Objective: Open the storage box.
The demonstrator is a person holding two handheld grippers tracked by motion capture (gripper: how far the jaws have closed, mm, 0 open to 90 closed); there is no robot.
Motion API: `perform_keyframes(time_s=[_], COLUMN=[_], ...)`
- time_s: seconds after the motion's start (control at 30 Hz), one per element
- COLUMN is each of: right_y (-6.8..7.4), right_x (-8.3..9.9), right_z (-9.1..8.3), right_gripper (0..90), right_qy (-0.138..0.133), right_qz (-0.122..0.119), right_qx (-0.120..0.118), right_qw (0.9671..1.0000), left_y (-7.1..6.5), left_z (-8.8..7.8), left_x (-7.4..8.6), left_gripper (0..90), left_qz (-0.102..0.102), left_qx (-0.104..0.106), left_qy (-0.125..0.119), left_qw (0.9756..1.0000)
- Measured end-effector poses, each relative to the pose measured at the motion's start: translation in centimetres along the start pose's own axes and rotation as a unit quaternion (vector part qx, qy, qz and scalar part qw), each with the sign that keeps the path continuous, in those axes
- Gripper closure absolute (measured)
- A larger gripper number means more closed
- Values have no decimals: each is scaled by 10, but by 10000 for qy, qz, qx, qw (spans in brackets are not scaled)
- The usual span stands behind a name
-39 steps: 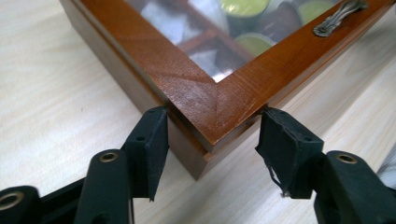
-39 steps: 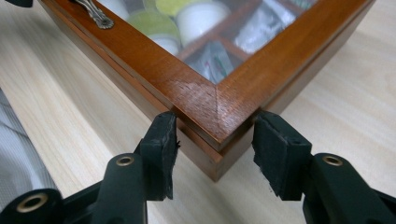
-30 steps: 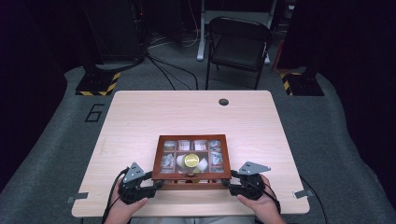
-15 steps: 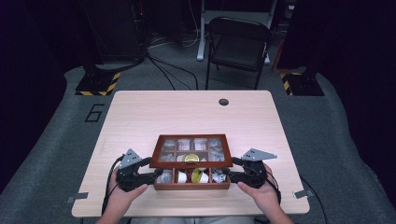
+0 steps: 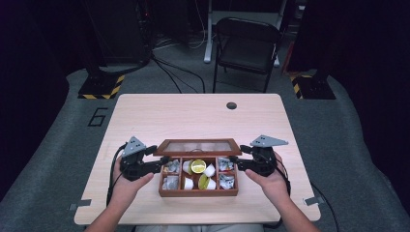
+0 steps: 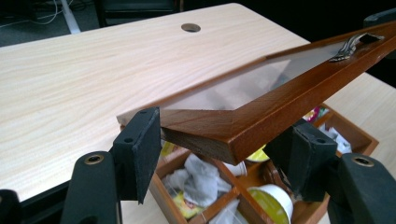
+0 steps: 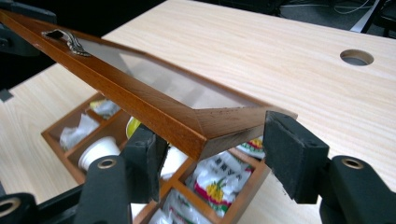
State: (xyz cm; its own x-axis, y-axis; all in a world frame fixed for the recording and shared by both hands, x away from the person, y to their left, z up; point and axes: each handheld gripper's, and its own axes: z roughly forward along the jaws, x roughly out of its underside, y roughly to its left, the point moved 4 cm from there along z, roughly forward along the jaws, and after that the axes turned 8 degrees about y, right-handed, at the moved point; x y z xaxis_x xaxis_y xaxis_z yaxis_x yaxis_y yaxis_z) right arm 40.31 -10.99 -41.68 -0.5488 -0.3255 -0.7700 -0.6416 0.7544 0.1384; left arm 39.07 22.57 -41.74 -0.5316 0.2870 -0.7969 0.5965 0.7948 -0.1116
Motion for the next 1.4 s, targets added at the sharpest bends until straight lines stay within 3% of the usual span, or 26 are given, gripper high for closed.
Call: perform_keyframes(time_s=[0.2, 0.37, 0.67, 1.0, 1.4], right_y=[-5, -8, -18, -23, -33], right_x=[-15, -28, -51, -74, -91], right_z=[1, 3, 11, 21, 29], right_gripper=[409, 419, 428, 395, 388], right_qy=[-78, -120, -214, -190, -151], right_qz=[-21, -29, 16, 69, 302], right_qx=[47, 61, 190, 245, 243], right_qw=[10000, 9999, 9996, 9995, 9991], left_y=[5, 14, 24, 32, 41], left_z=[0, 2, 9, 19, 29], left_x=[-11, -25, -48, -67, -83], left_gripper=[374, 392, 403, 398, 391], left_qz=[-19, -180, -258, -282, -314], left_qx=[-9, 50, -81, -125, -183], left_qy=[-77, -155, -312, -277, -285], left_qw=[10000, 9997, 9991, 9991, 9989])
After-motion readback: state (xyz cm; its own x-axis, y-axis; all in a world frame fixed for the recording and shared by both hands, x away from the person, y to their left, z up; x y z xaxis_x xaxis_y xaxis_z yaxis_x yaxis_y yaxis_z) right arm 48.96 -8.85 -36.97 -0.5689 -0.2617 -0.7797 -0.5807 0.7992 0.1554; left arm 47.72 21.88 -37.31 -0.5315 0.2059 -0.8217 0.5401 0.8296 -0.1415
